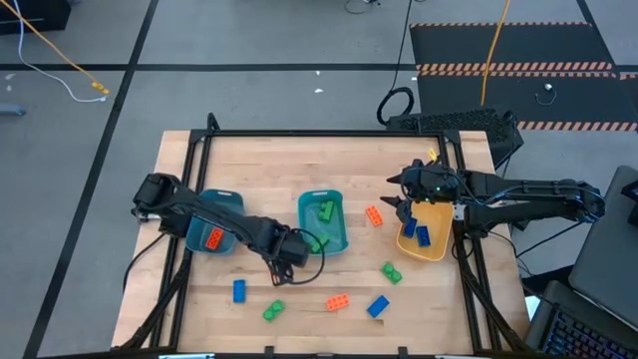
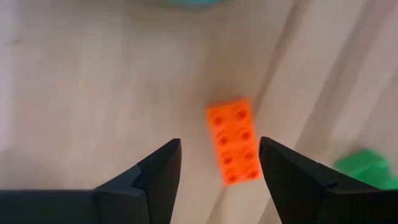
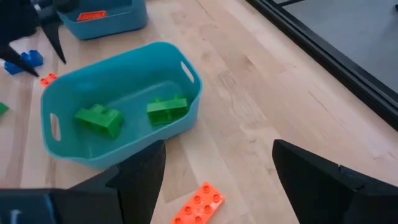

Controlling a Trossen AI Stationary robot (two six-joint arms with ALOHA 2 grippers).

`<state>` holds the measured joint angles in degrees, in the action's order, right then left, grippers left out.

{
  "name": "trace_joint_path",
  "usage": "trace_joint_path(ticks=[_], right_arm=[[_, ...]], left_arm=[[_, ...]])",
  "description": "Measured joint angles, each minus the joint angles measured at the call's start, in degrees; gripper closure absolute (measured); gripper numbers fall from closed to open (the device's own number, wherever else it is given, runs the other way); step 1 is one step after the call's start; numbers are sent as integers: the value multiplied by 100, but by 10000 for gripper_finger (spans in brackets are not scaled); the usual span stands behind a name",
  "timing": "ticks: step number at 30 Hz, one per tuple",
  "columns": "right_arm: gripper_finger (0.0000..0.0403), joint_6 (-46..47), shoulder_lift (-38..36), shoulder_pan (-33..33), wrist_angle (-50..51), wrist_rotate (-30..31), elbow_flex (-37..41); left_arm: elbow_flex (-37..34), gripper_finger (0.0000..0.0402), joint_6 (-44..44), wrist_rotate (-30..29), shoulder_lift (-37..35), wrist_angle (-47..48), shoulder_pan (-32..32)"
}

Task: Sort & place blocks by color
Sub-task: Put the orange game piece into the dark blue bin

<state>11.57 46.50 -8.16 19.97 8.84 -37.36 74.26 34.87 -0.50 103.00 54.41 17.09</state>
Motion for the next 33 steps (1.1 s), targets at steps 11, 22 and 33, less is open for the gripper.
trace_joint_path(ticks=[11, 22, 33], right_arm=[[112, -39, 0, 0, 8, -7, 0], [112, -41, 2, 1, 44, -11, 0], [112, -45, 2, 1, 45, -4, 0]], left_arm=[[-346, 152, 476, 200, 0, -568, 194], [-319, 118, 176, -215, 846, -744, 297], [-349, 242, 151, -155, 688, -374, 242]])
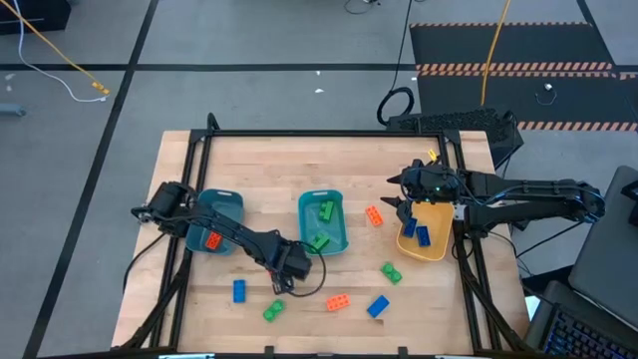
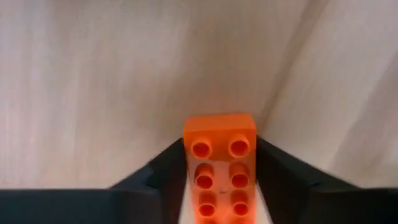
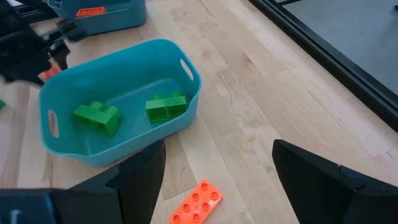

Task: Sort & place blocks by color
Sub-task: Put the orange game piece into the dark blue bin, then put the blue game piece into the yellow bin

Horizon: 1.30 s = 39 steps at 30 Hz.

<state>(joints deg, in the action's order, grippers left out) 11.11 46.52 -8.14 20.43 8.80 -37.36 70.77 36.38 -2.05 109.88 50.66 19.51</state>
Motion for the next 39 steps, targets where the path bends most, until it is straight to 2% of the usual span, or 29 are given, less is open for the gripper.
trace_joint_path(ticks=[1, 4, 7, 13, 20, 22, 27, 31, 35, 39], right_arm=[[112, 0, 0, 0, 0, 0, 0], [112, 1, 0, 0, 0, 0, 0], [112, 11, -2, -1, 0, 2, 0], [112, 13, 0, 0, 0, 2, 0], [112, 15, -2, -1, 0, 2, 0], [112, 17, -2, 0, 0, 0, 0], [112, 17, -2, 0, 95, -2, 0], [112, 17, -2, 0, 153, -4, 0], [112, 27, -2, 0, 102, 0, 0], [112, 355, -1, 0, 72, 0, 0]], left_arm=[[-25, 264, -20, -50, -107, 230, -20], [13, 266, -39, -55, -476, 527, -132], [-14, 266, 31, -229, -863, 1563, -277], [-1, 266, 421, -1052, -1865, 2810, -592], [-70, 264, 749, -1813, -2518, 3456, -993], [-174, 236, 744, -1885, -2535, 3592, -1070], [-729, 119, 792, -1885, -2539, 3662, -1297], [-1181, 46, 772, -1782, -2542, 3695, -1453], [-1211, 11, 835, -1620, -2542, 3663, -1516], [-796, 12, 874, -1597, -2542, 3596, -1468]])
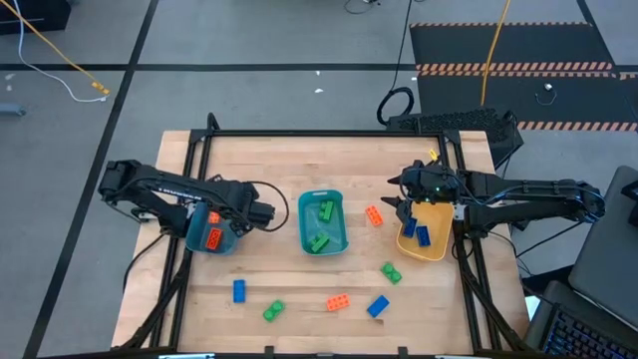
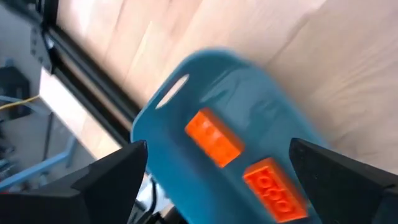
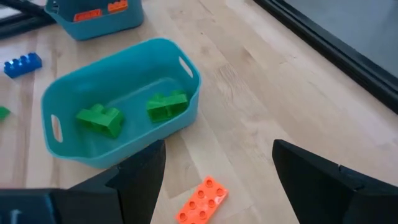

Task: Sort & place blocks by color
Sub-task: Put the blue game piece into the yellow bin

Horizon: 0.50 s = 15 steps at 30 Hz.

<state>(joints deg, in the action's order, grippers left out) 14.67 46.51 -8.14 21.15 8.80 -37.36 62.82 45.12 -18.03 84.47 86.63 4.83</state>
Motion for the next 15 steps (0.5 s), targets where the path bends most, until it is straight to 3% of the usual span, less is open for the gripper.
trace_joint_path(ticks=[2, 5, 8, 10, 12, 15], right_arm=[[112, 94, 9, 0, 14, 4, 8], [112, 13, 96, 0, -10, 4, 27], [112, -468, 295, 104, -605, 24, -23], [112, -906, 460, 242, -1471, 25, -104], [112, -1397, 619, 383, -2321, -71, -120], [113, -1959, 858, 445, -2950, -86, -133]], left_arm=[[268, 21, -90, -136, -5, -236, 59], [559, 40, -647, -810, -18, -1246, 183], [465, 61, -1963, -2087, -151, -2926, 420], [224, 75, -3106, -2554, -281, -4261, 510], [-60, 90, -4111, -2454, -400, -5582, 429], [-506, 113, -4940, -1394, -681, -7149, 83]])
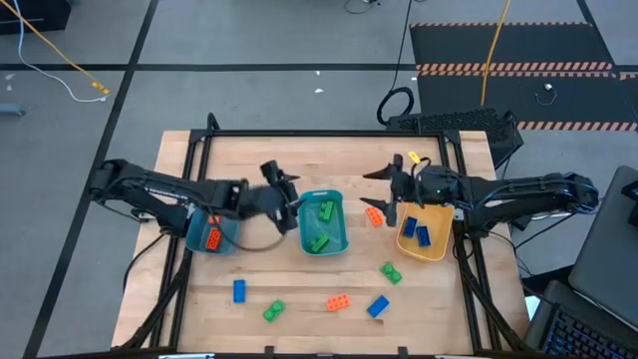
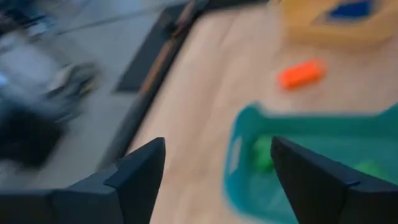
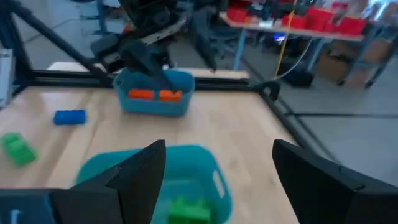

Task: Sort & place blocks by color
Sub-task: Put the blue game piece into the yellow bin

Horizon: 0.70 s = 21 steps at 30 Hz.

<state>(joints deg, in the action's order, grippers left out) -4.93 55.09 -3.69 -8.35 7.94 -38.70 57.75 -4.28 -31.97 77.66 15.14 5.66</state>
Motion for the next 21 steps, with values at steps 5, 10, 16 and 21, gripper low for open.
trace_joint_path(ticks=[5, 10, 16, 21], right_arm=[[122, 342, 602, -218, 1779, 1003, -777], [132, 1191, 1513, -232, 3401, 1142, -1816], [128, 2618, 2534, -224, 5187, 954, -2624], [125, 3836, 3048, -220, 5588, 294, -2651]], left_arm=[[-734, 143, -203, 1682, -330, -1607, -745], [-1136, 155, -216, 2454, -508, -2806, -1219], [-1658, 155, -22, 3036, -566, -3975, -1256], [-1981, 156, 11, 3216, -563, -4495, -1205]])
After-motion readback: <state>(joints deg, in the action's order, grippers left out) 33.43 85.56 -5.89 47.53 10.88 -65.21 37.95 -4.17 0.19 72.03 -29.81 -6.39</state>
